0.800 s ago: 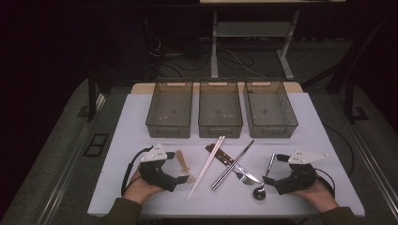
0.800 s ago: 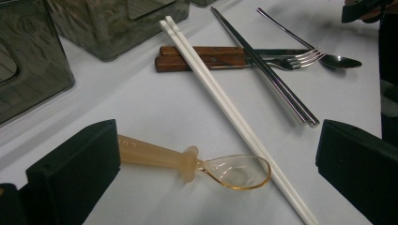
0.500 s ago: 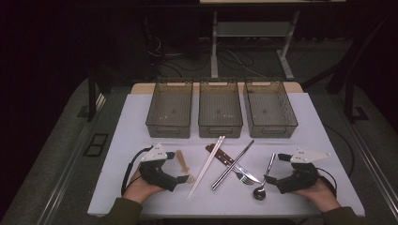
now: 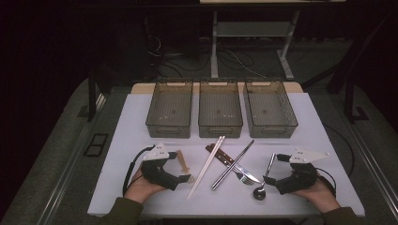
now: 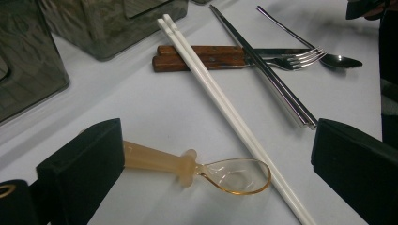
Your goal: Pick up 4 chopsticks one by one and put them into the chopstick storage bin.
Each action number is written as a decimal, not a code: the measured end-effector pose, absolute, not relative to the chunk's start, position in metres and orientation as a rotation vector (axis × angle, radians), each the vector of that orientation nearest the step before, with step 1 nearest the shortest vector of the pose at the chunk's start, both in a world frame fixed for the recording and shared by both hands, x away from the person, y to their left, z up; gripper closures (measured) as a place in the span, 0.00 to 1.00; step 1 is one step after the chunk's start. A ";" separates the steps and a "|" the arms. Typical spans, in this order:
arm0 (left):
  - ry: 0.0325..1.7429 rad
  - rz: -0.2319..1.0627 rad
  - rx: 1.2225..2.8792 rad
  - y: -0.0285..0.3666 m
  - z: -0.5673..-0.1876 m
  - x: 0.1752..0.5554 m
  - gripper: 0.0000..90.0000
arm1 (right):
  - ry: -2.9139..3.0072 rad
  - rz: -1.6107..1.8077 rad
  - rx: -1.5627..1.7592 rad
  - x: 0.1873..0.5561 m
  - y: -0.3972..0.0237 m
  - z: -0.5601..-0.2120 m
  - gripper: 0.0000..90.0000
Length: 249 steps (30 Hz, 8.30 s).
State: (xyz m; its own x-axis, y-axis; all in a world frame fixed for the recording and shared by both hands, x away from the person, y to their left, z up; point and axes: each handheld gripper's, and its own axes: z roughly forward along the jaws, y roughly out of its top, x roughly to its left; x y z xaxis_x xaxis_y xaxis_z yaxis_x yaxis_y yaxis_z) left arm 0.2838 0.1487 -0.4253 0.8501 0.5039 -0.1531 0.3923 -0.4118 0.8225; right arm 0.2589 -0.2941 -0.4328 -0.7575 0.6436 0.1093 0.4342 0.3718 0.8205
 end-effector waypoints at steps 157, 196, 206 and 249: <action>0.726 0.128 2.230 0.061 -0.436 0.328 0.87 | 2.392 1.274 0.983 0.259 -0.295 -0.435 0.01; 0.776 0.122 2.248 0.055 -0.447 0.328 0.92 | 2.397 1.269 0.981 0.259 -0.294 -0.435 0.01; 0.788 0.081 2.207 0.055 -0.448 0.328 0.93 | 2.396 1.269 0.982 0.259 -0.294 -0.435 0.01; 0.704 0.042 2.110 0.066 -0.410 0.327 0.93 | 2.401 1.298 0.995 0.261 -0.294 -0.437 0.01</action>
State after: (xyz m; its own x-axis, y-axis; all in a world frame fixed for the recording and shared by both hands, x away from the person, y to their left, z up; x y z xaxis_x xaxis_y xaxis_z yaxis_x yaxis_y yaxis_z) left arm 0.3270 0.0663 -0.4096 0.8382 0.4977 -0.2228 0.4680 -0.4469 0.7624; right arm 0.2607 -0.2940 -0.4366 -0.7410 0.6627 0.1082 0.4533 0.3749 0.8087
